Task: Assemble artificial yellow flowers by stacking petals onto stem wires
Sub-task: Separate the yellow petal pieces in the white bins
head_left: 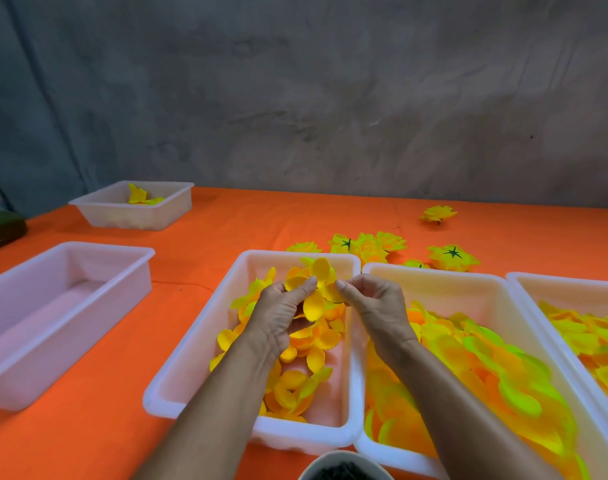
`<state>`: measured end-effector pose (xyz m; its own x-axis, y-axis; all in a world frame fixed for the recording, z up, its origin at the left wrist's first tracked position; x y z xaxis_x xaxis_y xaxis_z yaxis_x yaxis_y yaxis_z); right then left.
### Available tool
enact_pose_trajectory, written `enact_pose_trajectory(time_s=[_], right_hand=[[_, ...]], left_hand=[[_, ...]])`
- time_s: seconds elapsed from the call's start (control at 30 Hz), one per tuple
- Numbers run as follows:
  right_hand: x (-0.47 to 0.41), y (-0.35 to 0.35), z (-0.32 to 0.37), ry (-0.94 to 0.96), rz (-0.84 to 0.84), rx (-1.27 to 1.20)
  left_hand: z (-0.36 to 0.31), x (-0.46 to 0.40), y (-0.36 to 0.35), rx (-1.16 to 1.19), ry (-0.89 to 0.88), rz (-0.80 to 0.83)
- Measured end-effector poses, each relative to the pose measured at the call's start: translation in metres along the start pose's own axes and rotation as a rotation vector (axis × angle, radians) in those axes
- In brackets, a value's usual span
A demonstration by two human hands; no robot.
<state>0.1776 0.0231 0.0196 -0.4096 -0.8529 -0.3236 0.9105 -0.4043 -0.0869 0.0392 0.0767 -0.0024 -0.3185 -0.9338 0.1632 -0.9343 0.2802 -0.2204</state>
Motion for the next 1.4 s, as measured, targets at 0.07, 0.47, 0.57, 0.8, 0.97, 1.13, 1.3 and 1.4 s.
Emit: enact_pose_trajectory(time_s=[0.07, 0.47, 0.57, 0.8, 0.97, 1.13, 1.3, 1.4], right_hand=[[-0.001, 0.0, -0.001, -0.042, 0.043, -0.074], [0.001, -0.011, 0.003, 0.061, 0.07, 0.161], [0.001, -0.006, 0.005, 0.053, 0.05, 0.101], [0.002, -0.009, 0.0, -0.038, 0.142, 0.032], [0.003, -0.009, 0.0, -0.082, 0.165, -0.036], [0.005, -0.014, 0.003, 0.007, 0.133, 0.156], [0.002, -0.011, 0.002, -0.018, 0.129, 0.094], [0.002, -0.01, -0.003, -0.106, 0.155, -0.011]], left_hand=[[0.002, 0.001, -0.005, 0.109, 0.055, 0.055], [-0.012, 0.003, -0.001, -0.231, -0.263, -0.027], [-0.014, 0.004, -0.003, -0.215, -0.301, 0.01], [-0.005, 0.002, -0.008, -0.06, -0.124, 0.072], [0.001, 0.001, -0.012, 0.095, 0.032, 0.199], [-0.01, 0.001, -0.004, -0.178, -0.259, 0.007], [-0.008, 0.001, -0.008, -0.127, -0.214, 0.056], [-0.001, -0.003, -0.012, 0.062, -0.035, 0.17]])
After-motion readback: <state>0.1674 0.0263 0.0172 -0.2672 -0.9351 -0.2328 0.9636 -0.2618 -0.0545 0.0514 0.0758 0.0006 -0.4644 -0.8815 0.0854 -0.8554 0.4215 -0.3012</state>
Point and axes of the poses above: each hand's wrist, its own x-axis away from the middle knuckle, its own y-axis out of the back of the hand, z = x × y, the point moved 7 cm from there along -x, towards the middle knuckle, and after that the axes turned 3 degrees about -x, right-handed, at the moved point
